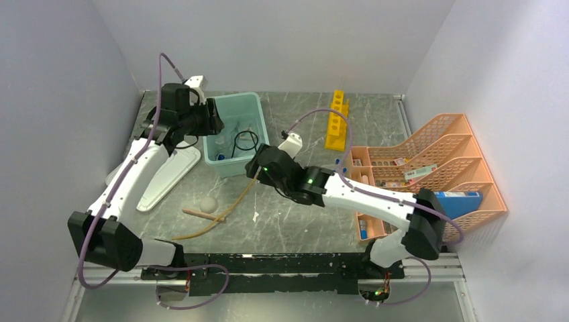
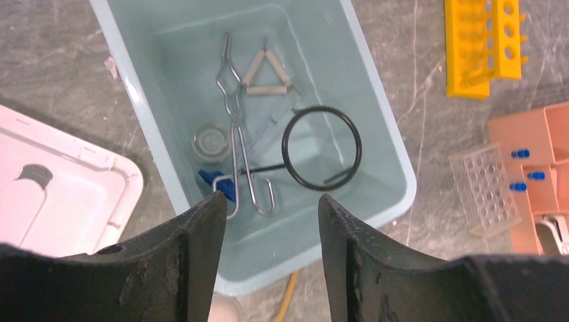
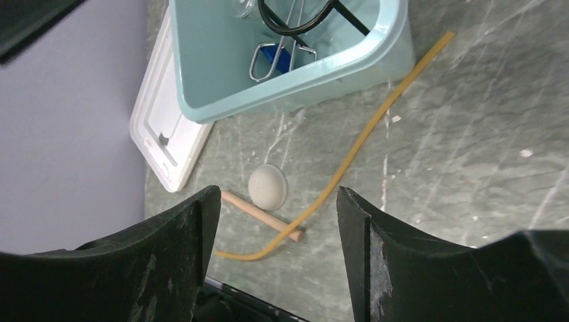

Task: Organize the chemistry lab equipment
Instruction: Place the chemistry item in the storage box, then adjust the storage box at the center of the board.

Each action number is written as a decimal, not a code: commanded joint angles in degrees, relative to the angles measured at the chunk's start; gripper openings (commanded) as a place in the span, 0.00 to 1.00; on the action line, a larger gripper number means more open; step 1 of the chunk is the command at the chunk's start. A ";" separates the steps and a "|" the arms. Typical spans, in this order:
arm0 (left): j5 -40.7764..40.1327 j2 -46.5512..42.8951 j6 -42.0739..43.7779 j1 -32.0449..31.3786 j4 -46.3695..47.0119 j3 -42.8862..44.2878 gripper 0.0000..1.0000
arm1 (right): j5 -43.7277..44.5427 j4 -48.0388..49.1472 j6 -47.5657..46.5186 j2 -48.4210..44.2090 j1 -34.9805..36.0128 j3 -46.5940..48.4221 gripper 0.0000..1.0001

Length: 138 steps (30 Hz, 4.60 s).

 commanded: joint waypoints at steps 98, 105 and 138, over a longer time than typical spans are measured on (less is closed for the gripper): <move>-28.39 -22.02 6.36 -20.24 -2.97 -9.03 0.70 | -20.93 -3.01 -23.15 11.52 -23.69 -0.57 0.00; -27.90 -22.07 6.64 -20.23 -2.65 -9.47 0.70 | -24.64 -2.04 -26.95 6.80 -28.39 -3.61 0.00; -27.32 -22.82 7.01 -20.28 -1.62 -11.51 0.71 | -30.76 7.09 -19.14 9.51 -33.73 9.75 0.00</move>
